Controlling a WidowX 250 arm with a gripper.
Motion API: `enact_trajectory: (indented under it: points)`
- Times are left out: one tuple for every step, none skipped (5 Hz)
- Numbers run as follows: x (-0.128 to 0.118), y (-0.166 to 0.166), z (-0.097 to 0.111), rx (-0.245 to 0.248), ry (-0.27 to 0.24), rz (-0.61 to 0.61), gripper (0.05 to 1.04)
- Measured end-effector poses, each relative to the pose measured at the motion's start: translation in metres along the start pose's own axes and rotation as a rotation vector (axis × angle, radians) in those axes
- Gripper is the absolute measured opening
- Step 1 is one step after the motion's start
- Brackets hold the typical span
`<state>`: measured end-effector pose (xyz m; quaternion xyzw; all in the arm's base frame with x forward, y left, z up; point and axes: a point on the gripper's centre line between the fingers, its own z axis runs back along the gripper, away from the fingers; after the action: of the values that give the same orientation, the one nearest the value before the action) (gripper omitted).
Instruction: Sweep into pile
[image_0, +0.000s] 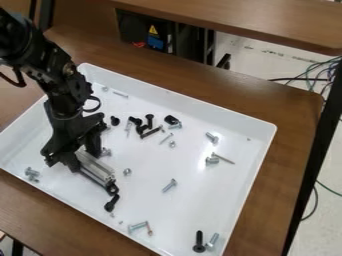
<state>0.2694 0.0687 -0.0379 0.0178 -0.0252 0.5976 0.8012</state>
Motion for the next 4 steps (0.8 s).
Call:
enact_trajectory:
  points:
    - [-0.021, 0.011, 0.023, 0.025, -0.037, -0.191, 0.351]
    - [-0.047, 0.004, 0.047, 0.076, -0.121, -0.450, 0.349]
    - [-0.093, -0.008, 0.057, 0.029, -0.091, -0.704, 0.349]
    - [-0.132, -0.024, 0.057, -0.059, -0.022, -0.924, 0.349]
